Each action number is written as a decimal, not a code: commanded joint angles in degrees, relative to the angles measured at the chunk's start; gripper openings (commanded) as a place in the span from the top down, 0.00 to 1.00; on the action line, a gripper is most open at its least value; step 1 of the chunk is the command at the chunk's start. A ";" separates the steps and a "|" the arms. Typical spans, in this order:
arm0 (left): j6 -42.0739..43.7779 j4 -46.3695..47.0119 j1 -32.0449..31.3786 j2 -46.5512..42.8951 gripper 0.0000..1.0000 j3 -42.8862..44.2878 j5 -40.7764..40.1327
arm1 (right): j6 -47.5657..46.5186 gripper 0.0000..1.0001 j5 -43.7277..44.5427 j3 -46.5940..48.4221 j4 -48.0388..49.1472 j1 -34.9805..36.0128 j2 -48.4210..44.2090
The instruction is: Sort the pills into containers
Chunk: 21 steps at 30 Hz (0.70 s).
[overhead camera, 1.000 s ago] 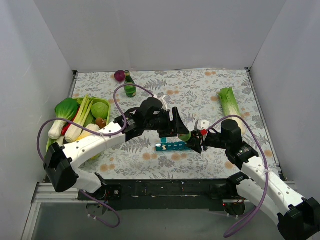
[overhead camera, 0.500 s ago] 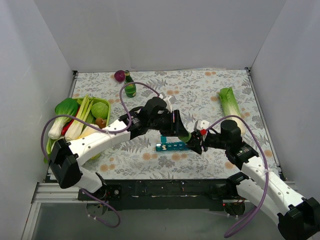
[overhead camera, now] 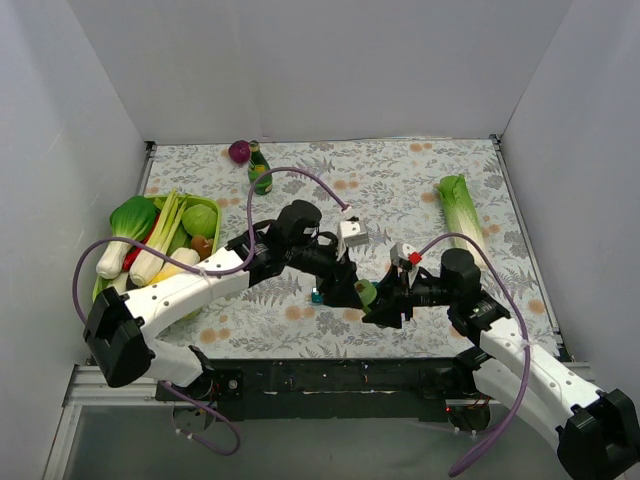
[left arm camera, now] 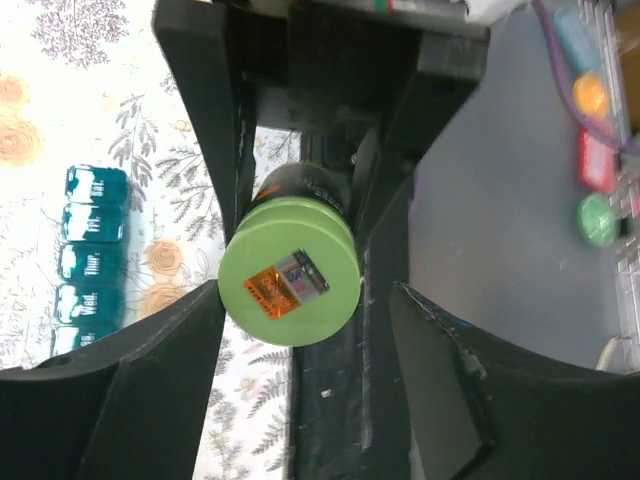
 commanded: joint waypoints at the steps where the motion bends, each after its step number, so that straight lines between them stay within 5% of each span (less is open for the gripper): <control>1: 11.08 -7.05 -1.40 -2.32 0.27 1.49 5.17 | 11.76 0.99 -1.19 -1.24 12.78 -0.91 -0.68; 3: 5.13 -3.72 -1.32 -5.46 0.16 0.27 0.68 | 10.62 0.99 -0.48 -1.24 11.64 -1.00 -1.04; 4: 2.40 0.12 -1.23 -6.79 0.02 -1.74 -2.74 | 9.05 0.99 0.39 -0.89 10.24 -1.08 -1.12; 8: -11.14 8.85 0.09 -15.57 0.02 -7.28 -16.01 | 1.41 0.99 3.20 2.08 3.67 -1.35 -1.39; 13: -34.82 12.03 2.72 -21.30 0.02 -10.54 -20.69 | -13.62 0.99 9.78 6.92 -5.58 -1.44 -1.57; 16: -48.10 10.54 2.82 -18.68 0.02 -10.02 -22.81 | -21.10 0.99 12.08 8.60 -10.06 -1.26 -1.13; 21: -54.50 7.38 0.89 -11.21 0.02 -3.71 -20.70 | -22.96 0.99 12.62 8.95 -10.60 -1.17 -1.04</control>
